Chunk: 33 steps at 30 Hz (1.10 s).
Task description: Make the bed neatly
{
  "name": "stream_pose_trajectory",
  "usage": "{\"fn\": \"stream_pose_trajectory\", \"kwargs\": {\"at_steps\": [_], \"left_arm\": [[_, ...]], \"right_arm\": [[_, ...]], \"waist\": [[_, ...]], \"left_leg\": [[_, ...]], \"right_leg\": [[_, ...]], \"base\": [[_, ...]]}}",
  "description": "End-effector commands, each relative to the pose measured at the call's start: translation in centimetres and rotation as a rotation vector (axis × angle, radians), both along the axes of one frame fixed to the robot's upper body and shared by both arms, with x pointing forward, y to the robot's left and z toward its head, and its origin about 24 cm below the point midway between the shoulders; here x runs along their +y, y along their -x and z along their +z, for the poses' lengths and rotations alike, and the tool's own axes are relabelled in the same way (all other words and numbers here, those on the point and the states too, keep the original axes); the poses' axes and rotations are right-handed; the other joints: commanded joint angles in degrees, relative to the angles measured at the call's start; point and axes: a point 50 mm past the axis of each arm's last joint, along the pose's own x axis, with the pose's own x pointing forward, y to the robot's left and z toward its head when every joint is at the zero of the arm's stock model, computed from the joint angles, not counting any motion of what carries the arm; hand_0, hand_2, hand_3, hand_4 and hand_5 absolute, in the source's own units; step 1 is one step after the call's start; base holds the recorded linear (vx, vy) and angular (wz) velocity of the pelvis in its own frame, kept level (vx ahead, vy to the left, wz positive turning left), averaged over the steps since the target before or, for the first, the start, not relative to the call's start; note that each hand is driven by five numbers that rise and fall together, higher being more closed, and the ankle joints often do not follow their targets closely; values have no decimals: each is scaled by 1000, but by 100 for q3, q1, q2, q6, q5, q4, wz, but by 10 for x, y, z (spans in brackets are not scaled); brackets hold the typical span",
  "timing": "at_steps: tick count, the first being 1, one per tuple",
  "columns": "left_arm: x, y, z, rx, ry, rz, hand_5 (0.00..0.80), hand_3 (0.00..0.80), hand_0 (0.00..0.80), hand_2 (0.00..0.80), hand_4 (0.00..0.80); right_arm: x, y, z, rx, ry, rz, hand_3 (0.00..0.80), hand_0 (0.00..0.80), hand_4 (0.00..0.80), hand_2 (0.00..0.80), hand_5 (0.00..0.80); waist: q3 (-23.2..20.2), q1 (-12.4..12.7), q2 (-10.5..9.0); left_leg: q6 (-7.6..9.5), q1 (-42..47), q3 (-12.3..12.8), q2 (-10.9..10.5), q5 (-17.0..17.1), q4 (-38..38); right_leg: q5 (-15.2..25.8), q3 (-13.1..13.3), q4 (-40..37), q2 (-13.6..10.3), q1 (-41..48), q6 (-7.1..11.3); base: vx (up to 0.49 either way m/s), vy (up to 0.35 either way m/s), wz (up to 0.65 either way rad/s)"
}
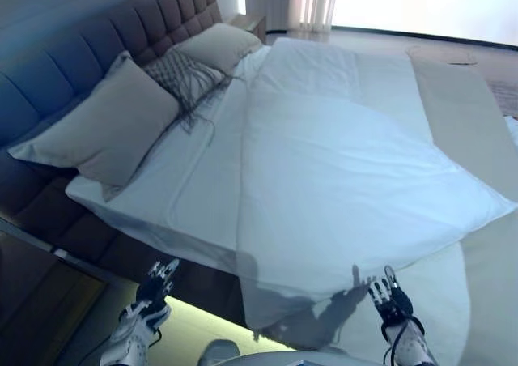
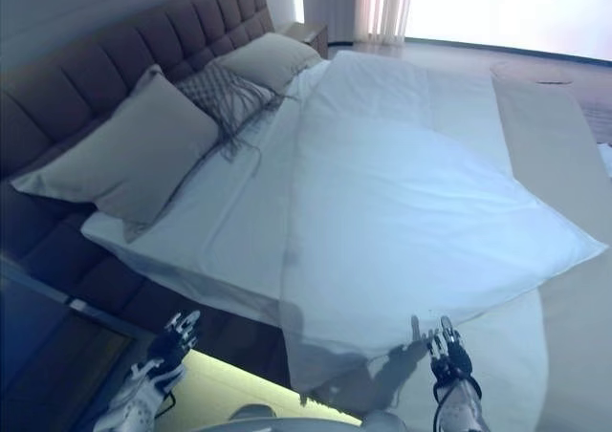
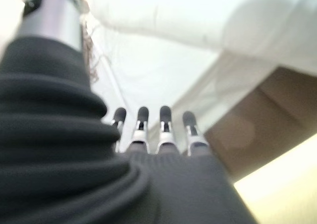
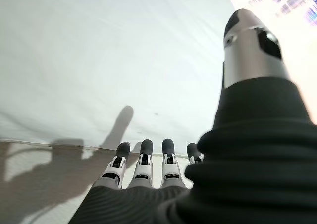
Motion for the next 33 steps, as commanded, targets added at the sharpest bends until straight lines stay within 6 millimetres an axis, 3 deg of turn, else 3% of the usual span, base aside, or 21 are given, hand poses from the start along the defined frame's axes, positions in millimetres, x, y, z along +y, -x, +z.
{"fn": "stream_pose_trajectory", "kwargs": {"at_steps": [1, 3, 4, 6, 8, 9, 10, 11, 13, 16, 19, 22, 29, 33], "left_arm": [[13, -15, 22, -136, -37, 11, 0, 0, 0, 0, 0], [10, -16, 22, -140, -32, 6, 0, 0, 0, 0, 0], [1, -24, 22, -156, -22, -30, 0, 0, 0, 0, 0], [3, -31, 24, -137, -50, -61, 0, 0, 0, 0, 0], [15, -21, 21, -103, -76, -50, 0, 0, 0, 0, 0], [18, -18, 21, -108, -85, -48, 0, 0, 0, 0, 0], [19, -21, 25, -131, -94, -54, 0, 0, 0, 0, 0], [25, -24, 31, -155, -108, -54, 0, 0, 0, 0, 0], [33, -27, 37, -169, -106, -17, 0, 0, 0, 0, 0], [45, -32, 43, -169, -104, -9, 0, 0, 0, 0, 0], [45, -31, 40, -160, -120, -20, 0, 0, 0, 0, 0], [45, -36, 39, -176, -121, 6, 0, 0, 0, 0, 0], [43, -51, 55, -265, -127, 28, 0, 0, 0, 0, 0], [54, -53, 66, -299, -133, 59, 0, 0, 0, 0, 0]], "right_arm": [[-9, -15, 16, -103, -8, -90, 0, 0, 0, 0, 0], [-12, -15, 17, -104, -4, -95, 0, 0, 0, 0, 0], [-35, -10, 21, -113, 48, -145, 0, 0, 0, 0, 0], [-56, -7, 27, -106, 118, -192, 0, 0, 0, 0, 0], [-71, 3, 29, -56, 119, -219, 0, 0, 0, 0, 0], [-77, 3, 31, -52, 121, -219, 0, 0, 0, 0, 0], [-85, 4, 35, -65, 131, -223, 0, 0, 0, 0, 0], [-96, 11, 34, -68, 141, -233, 0, 0, 0, 0, 0], [-103, 15, 32, -49, 130, -256, 0, 0, 0, 0, 0], [-107, 24, 27, -95, 72, -332, 0, 0, 0, 0, 0], [-105, 20, 26, -173, -36, -430, 0, 0, 0, 0, 0], [-117, 13, 36, -265, -82, -490, 0, 0, 0, 0, 0], [-151, -5, 71, -437, -98, -550, 0, 0, 0, 0, 0], [-164, -12, 88, -471, -68, -538, 0, 0, 0, 0, 0]], "waist": [[37, 129, 104], [68, 152, 138], [132, 240, 193], [141, 284, 138], [250, 101, 49], [264, 62, 42], [259, -31, -17], [267, -47, -18], [247, 68, -8], [317, 164, 8], [415, 236, -25], [593, 220, 57], [1038, 334, 190], [1244, 309, 157]], "left_leg": [[25, -52, -35, 343, 1225, -621], [-11, -112, -124, 347, 1375, -771], [-125, -465, -274, 400, 1564, -1003], [-65, -492, -84, 244, 1126, -1068], [-46, -314, -71, 11, 893, -965], [-50, -269, -16, 32, 861, -977], [-73, -291, -5, 8, 782, -996], [-19, -417, -82, 18, 716, -918], [32, -683, -123, 167, 668, -717], [-136, -907, -218, 442, 767, -712], [-306, -1117, -289, 661, 905, -844], [-415, -1450, -282, 777, 989, -791], [-530, -2100, -241, 801, 1060, -533], [-586, -2560, -465, 751, 725, 279]], "right_leg": [[466, -72, 13, -300, 72, 186], [426, -88, 10, -323, 104, 196], [228, -160, 101, -516, 152, 247], [9, -358, 535, -885, 140, 371], [476, -33, 930, -1188, -360, 515], [570, 32, 834, -1264, -481, 544], [991, 238, 181, -1301, -597, 657], [1082, 468, -4, -1205, -679, 671], [1055, 347, 51, -1147, -810, 684], [924, 215, 87, -1018, -923, 733], [882, 37, -7, -938, -982, 773], [853, -30, 87, -975, -1245, 795], [905, -261, 342, -1152, -1817, 796], [705, 43, 980, -1202, -2359, 794]], "base": [[84, 220, 18], [16, 221, 6], [-13, 326, 1], [100, 297, 23], [222, 71, 20], [155, -119, 6], [61, -190, 2], [14, -240, 7], [-66, -253, 10], [-32, -240, 3], [-19, -189, 3], [-132, -54, -8], [-124, -23, -9], [-24, -83, -11]]}}
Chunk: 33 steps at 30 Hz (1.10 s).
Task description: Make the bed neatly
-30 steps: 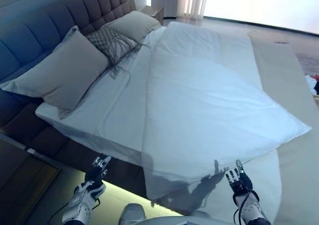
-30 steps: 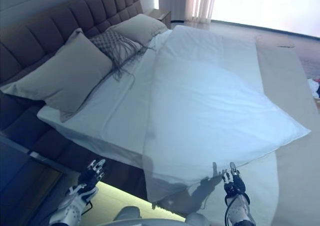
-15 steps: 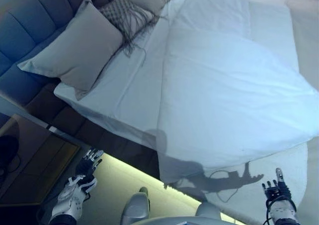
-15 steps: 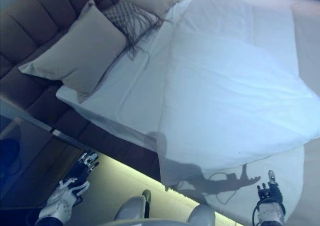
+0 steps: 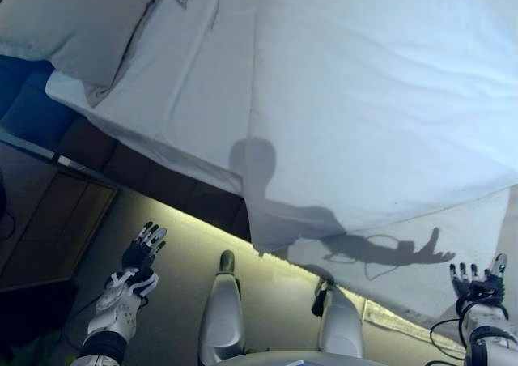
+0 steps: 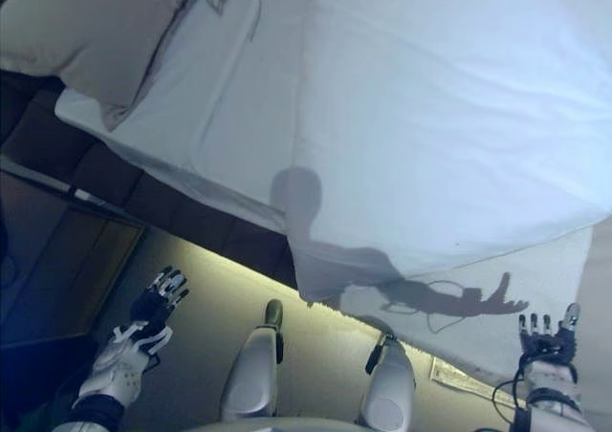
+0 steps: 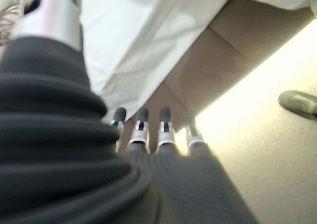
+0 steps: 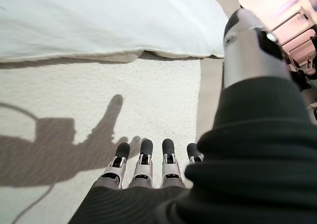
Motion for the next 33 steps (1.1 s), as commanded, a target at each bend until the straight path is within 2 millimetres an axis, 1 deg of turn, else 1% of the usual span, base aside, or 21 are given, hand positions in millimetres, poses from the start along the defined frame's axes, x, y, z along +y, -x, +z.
{"fn": "stream_pose_trajectory", "kwargs": {"at_steps": [1, 2, 3, 4, 5, 6, 7, 8, 9, 10, 11, 12, 13, 15, 18, 20, 24, 27, 28, 30, 33], "left_arm": [[28, -7, 26, -92, -57, 58, 0, 0, 0, 0, 0], [29, -8, 27, -90, -56, 54, 0, 0, 0, 0, 0], [28, -8, 27, -94, -51, 47, 0, 0, 0, 0, 0], [24, -10, 28, -104, -38, 28, 0, 0, 0, 0, 0], [22, -9, 28, -107, -36, 20, 0, 0, 0, 0, 0], [22, -8, 28, -106, -36, 19, 0, 0, 0, 0, 0], [19, -6, 25, -119, -18, 23, 0, 0, 0, 0, 0], [19, -10, 28, -133, -15, 20, 0, 0, 0, 0, 0], [16, -22, 35, -154, -23, -3, 0, 0, 0, 0, 0], [13, -27, 38, -168, -23, -23, 0, 0, 0, 0, 0], [8, -32, 41, -184, -25, -40, 0, 0, 0, 0, 0], [7, -34, 44, -195, -31, -42, 0, 0, 0, 0, 0], [7, -34, 46, -198, -34, -34, 0, 0, 0, 0, 0], [18, -35, 55, -204, -56, -3, 0, 0, 0, 0, 0], [24, -37, 60, -210, -61, -7, 0, 0, 0, 0, 0], [25, -37, 60, -213, -55, -8, 0, 0, 0, 0, 0], [23, -37, 59, -214, -56, -16, 0, 0, 0, 0, 0], [23, -39, 61, -228, -49, -20, 0, 0, 0, 0, 0], [23, -39, 61, -229, -47, -21, 0, 0, 0, 0, 0], [22, -42, 65, -249, -46, -29, 0, 0, 0, 0, 0], [21, -46, 70, -267, -33, -37, 0, 0, 0, 0, 0]], "right_arm": [[-11, -1, 13, -67, 48, -3, 0, 0, 0, 0, 0], [-10, -6, 16, -85, 61, 28, 0, 0, 0, 0, 0], [-9, -9, 18, -90, 67, 42, 0, 0, 0, 0, 0], [-11, -12, 22, -96, 80, 54, 0, 0, 0, 0, 0], [-11, -11, 22, -105, 88, 63, 0, 0, 0, 0, 0], [-9, -11, 21, -112, 91, 71, 0, 0, 0, 0, 0], [-6, -14, 21, -138, 115, 85, 0, 0, 0, 0, 0], [-5, -17, 23, -167, 125, 82, 0, 0, 0, 0, 0], [-8, -18, 28, -212, 126, 53, 0, 0, 0, 0, 0], [-10, -19, 30, -232, 114, 33, 0, 0, 0, 0, 0], [-13, -20, 33, -258, 96, 12, 0, 0, 0, 0, 0], [-14, -20, 35, -273, 89, 2, 0, 0, 0, 0, 0], [-15, -20, 37, -275, 92, 4, 0, 0, 0, 0, 0], [-20, -26, 47, -295, 89, 8, 0, 0, 0, 0, 0], [-31, -26, 61, -351, 108, -22, 0, 0, 0, 0, 0], [-35, -25, 68, -414, 144, -46, 0, 0, 0, 0, 0], [-37, -28, 79, -504, 156, -64, 0, 0, 0, 0, 0], [-49, -26, 92, -499, 154, -106, 0, 0, 0, 0, 0], [-49, -26, 93, -500, 155, -106, 0, 0, 0, 0, 0], [-56, -27, 105, -538, 151, -123, 0, 0, 0, 0, 0], [-56, -31, 112, -579, 176, -90, 0, 0, 0, 0, 0]], "waist": [[-100, 87, -266], [-89, 74, -240], [-92, 55, -235], [-54, 57, -262], [-23, 79, -266], [-17, 97, -247], [-13, 151, -136], [25, 163, -132], [120, 161, -113], [151, 174, -109], [180, 198, -104], [209, 220, -105], [210, 252, -106], [207, 340, -136], [206, 357, -104], [220, 345, -72], [260, 316, 14], [260, 323, 121], [262, 321, 129], [273, 342, 229], [309, 340, 315]], "left_leg": [[-226, -667, -601, 368, 496, 399], [-165, -694, -597, 387, 414, 510], [-148, -722, -605, 400, 347, 606], [-238, -831, -771, 354, 241, 985], [-321, -990, -951, 295, 373, 1201], [-345, -1085, -1029, 285, 462, 1202], [-220, -1071, -1073, 433, 639, 503], [-187, -980, -1023, 456, 700, 260], [-181, -1002, -925, 431, 763, 138], [-175, -1044, -887, 393, 807, 86], [-188, -1097, -830, 339, 775, 101], [-193, -1163, -807, 296, 841, 92], [-202, -1210, -795, 295, 795, 150], [-235, -1331, -769, 315, 880, 118], [-237, -1429, -757, 256, 847, 130], [-211, -1491, -764, 217, 854, 126], [-155, -1542, -736, 123, 858, 63], [-133, -1548, -710, 44, 895, -46], [-132, -1548, -709, 42, 900, -53], [-112, -1543, -694, -34, 907, -97], [-100, -1545, -672, -73, 918, -106]], "right_leg": [[286, 532, 301, -760, -219, 697], [202, 595, 505, -771, -328, 688], [141, 664, 648, -788, -425, 687], [110, 754, 752, -794, -498, 650], [101, 792, 754, -756, -500, 623], [81, 787, 760, -724, -490, 617], [2, 820, 804, -686, -516, 669], [-15, 849, 849, -715, -591, 679], [-9, 822, 903, -805, -737, 706], [7, 802, 926, -865, -818, 706], [-7, 762, 955, -946, -897, 706], [112, 716, 917, -997, -975, 706], [95, 692, 969, -1021, -1035, 706], [201, 618, 1013, -1084, -1194, 706], [123, 635, 1151, -1124, -1362, 706], [136, 649, 1184, -1138, -1456, 706], [152, 708, 1200, -1122, -1602, 706], [169, 715, 1170, -1144, -1669, 706], [170, 716, 1171, -1146, -1673, 706], [171, 738, 1184, -1169, -1725, 706], [152, 754, 1251, -1209, -1791, 706]], "base": [[11, -43, -17], [23, -30, -12], [49, -27, -3], [75, -13, 1], [88, -4, 2], [97, 94, 3], [56, 98, 6], [-38, 102, -4], [-105, 26, -14], [-102, 22, 9], [-57, 10, 57], [-17, -4, 61], [-13, -61, 16], [8, -109, -40], [22, -39, -2], [5, -13, 10], [7, -3, 4], [4, 9, 8], [-6, 26, 10], [1, 24, 10], [8, 14, 10]]}}
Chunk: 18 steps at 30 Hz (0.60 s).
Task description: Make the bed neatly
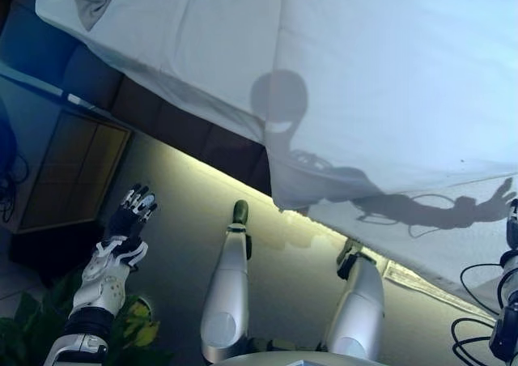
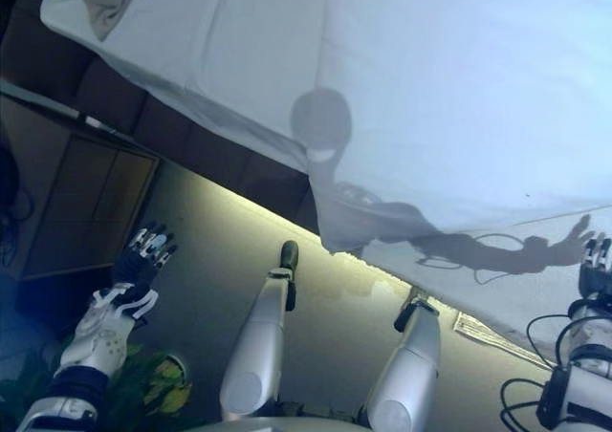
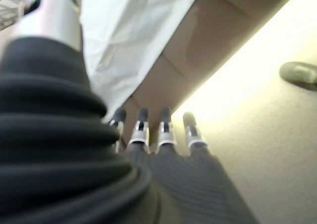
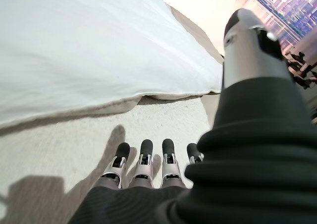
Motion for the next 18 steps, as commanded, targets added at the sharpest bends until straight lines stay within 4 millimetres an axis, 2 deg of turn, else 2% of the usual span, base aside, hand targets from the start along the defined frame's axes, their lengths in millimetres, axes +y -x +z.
{"fn": "stream_pose_trajectory", "kwargs": {"at_steps": [1, 4, 8, 18], "left_arm": [[6, -9, 17, -80, 15, 5, 0, 0, 0, 0, 0], [-2, -10, 18, -94, 36, -27, 0, 0, 0, 0, 0], [-13, -12, 20, -126, 59, -69, 0, 0, 0, 0, 0], [-18, -15, 31, -171, 74, -78, 0, 0, 0, 0, 0]], "right_arm": [[-13, 5, 23, -73, 85, -22, 0, 0, 0, 0, 0], [-11, -3, 29, -24, 166, 3, 0, 0, 0, 0, 0], [-7, -13, 36, -49, 185, 30, 0, 0, 0, 0, 0], [-7, -22, 48, -65, 204, 39, 0, 0, 0, 0, 0]], "waist": [[-156, 53, 190], [-97, 62, 307], [-70, 107, 418], [95, 133, 568]], "left_leg": [[-169, 77, -378, 356, 740, -745], [-129, 103, -360, 294, 730, -737], [-99, 121, -338, 195, 727, -781], [-57, 57, -309, 70, 763, -798]], "right_leg": [[763, 408, -306, -313, -276, 347], [756, 440, -243, -362, -329, 347], [736, 453, -213, -449, -363, 347], [746, 506, -117, -545, -491, 347]], "base": [[20, 39, 9], [25, 52, 9], [33, 45, 7], [23, 34, 7]]}}
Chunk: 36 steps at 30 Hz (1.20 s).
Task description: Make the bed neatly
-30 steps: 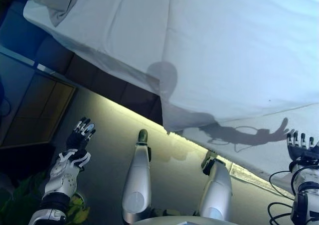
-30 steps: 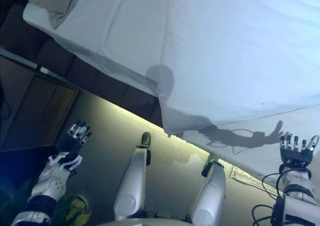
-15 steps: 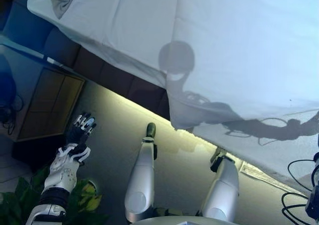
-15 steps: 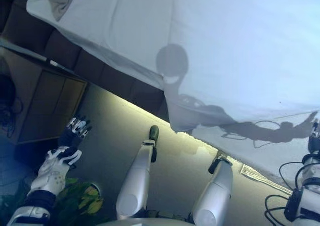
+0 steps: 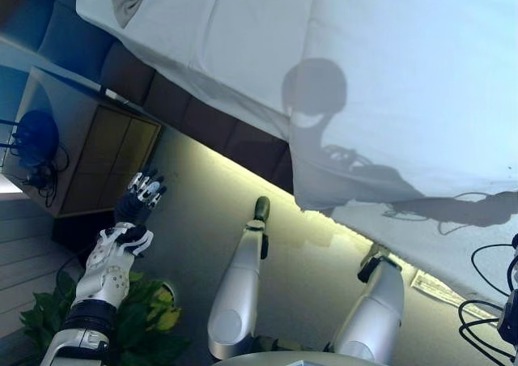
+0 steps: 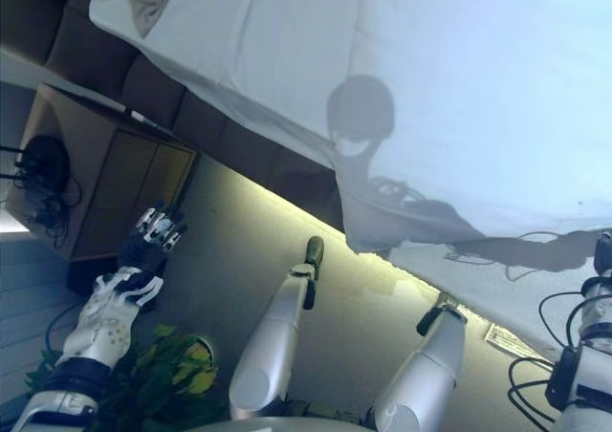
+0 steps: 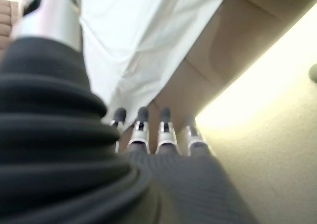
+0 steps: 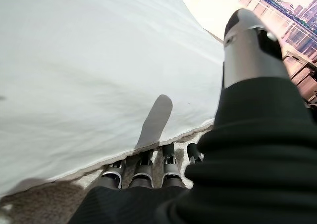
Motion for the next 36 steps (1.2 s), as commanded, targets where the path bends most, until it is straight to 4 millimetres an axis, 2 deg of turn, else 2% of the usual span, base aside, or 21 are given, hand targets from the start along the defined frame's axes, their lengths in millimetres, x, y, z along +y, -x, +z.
{"fn": "stream_pose_trajectory", "kwargs": {"at_steps": [1, 8, 12, 17, 20, 21, 22, 23, 26, 27, 28, 31, 36], "left_arm": [[2, -3, 13, -72, 32, 23, 0, 0, 0, 0, 0], [5, -2, 14, -78, 34, 16, 0, 0, 0, 0, 0], [6, 0, 11, -73, 35, 21, 0, 0, 0, 0, 0], [4, 0, 10, -72, 37, 16, 0, 0, 0, 0, 0], [3, 0, 12, -74, 45, 6, 0, 0, 0, 0, 0], [2, -1, 13, -74, 48, 3, 0, 0, 0, 0, 0], [2, -1, 14, -75, 49, -1, 0, 0, 0, 0, 0], [1, -2, 14, -74, 48, -8, 0, 0, 0, 0, 0], [2, -1, 12, -70, 44, -13, 0, 0, 0, 0, 0], [3, -1, 12, -71, 39, -11, 0, 0, 0, 0, 0], [3, -1, 11, -72, 40, -10, 0, 0, 0, 0, 0], [3, -1, 11, -79, 44, -6, 0, 0, 0, 0, 0], [1, -2, 11, -91, 52, -10, 0, 0, 0, 0, 0]], "right_arm": [[-7, -4, 27, -23, 113, 17, 0, 0, 0, 0, 0], [-3, -18, 39, 14, 124, 50, 0, 0, 0, 0, 0], [-8, -12, 34, 49, 64, 16, 0, 0, 0, 0, 0], [-13, -5, 35, 46, 71, -2, 0, 0, 0, 0, 0], [-13, -10, 49, 6, 123, 19, 0, 0, 0, 0, 0], [-12, -14, 55, 0, 147, 32, 166, 166, 166, 166, 166], [-11, -17, 59, -3, 162, 39, 207, 207, 207, 207, 207], [-9, -21, 64, -6, 190, 51, 424, 424, 424, 424, 424], [-6, -29, 76, -16, 224, 67, 580, 580, 580, 580, 580], [-5, -32, 80, -18, 236, 72, 712, 712, 712, 712, 712], [-5, -33, 84, -20, 241, 73, 794, 794, 794, 794, 794], [-4, -36, 88, -28, 243, 72, 800, 800, 800, 800, 800], [0, -39, 84, -43, 247, 95, 800, 800, 800, 800, 800]], "waist": [[49, 15, 239], [127, 68, 284], [126, 78, 288], [172, 50, 303], [195, 21, 321], [193, 29, 317], [192, 36, 318], [182, 50, 321], [148, 83, 344], [131, 105, 354], [117, 111, 364], [98, 132, 385], [107, 124, 382]], "left_leg": [[-144, 110, -302, 410, 659, -673], [-121, 104, -280, 393, 714, -717], [-123, 173, -265, 418, 719, -781], [-120, 220, -254, 425, 727, -802], [-106, 266, -221, 445, 756, -853], [-106, 274, -211, 453, 763, -864], [-101, 282, -208, 453, 768, -878], [-94, 295, -204, 449, 780, -910], [-88, 328, -194, 442, 832, -1028], [-81, 335, -194, 426, 857, -1077], [-81, 347, -186, 420, 880, -1131], [-75, 360, -178, 397, 910, -1182], [-79, 366, -186, 384, 894, -1144]], "right_leg": [[818, 494, -265, -186, -378, 258], [808, 456, -209, -208, -388, 258], [805, 411, -219, -212, -356, 258], [820, 411, -241, -201, -323, 258], [846, 405, -285, -182, -304, 258], [841, 398, -298, -182, -288, 258], [841, 388, -302, -184, -279, 258], [839, 374, -309, -189, -264, 258], [836, 319, -339, -208, -225, 258], [833, 305, -350, -208, -216, 258], [829, 290, -372, -208, -204, 258], [820, 265, -387, -223, -181, 258], [848, 241, -394, -248, -171, 258]], "base": [[5, 24, 5], [4, 2, 2], [13, -2, 3], [0, 0, 0], [0, 0, 0], [0, 0, 0], [0, 0, 0], [0, 0, 0], [2, 6, 2], [0, 27, 6], [-8, 41, 7], [-19, 35, 10], [-13, 8, 4]]}}
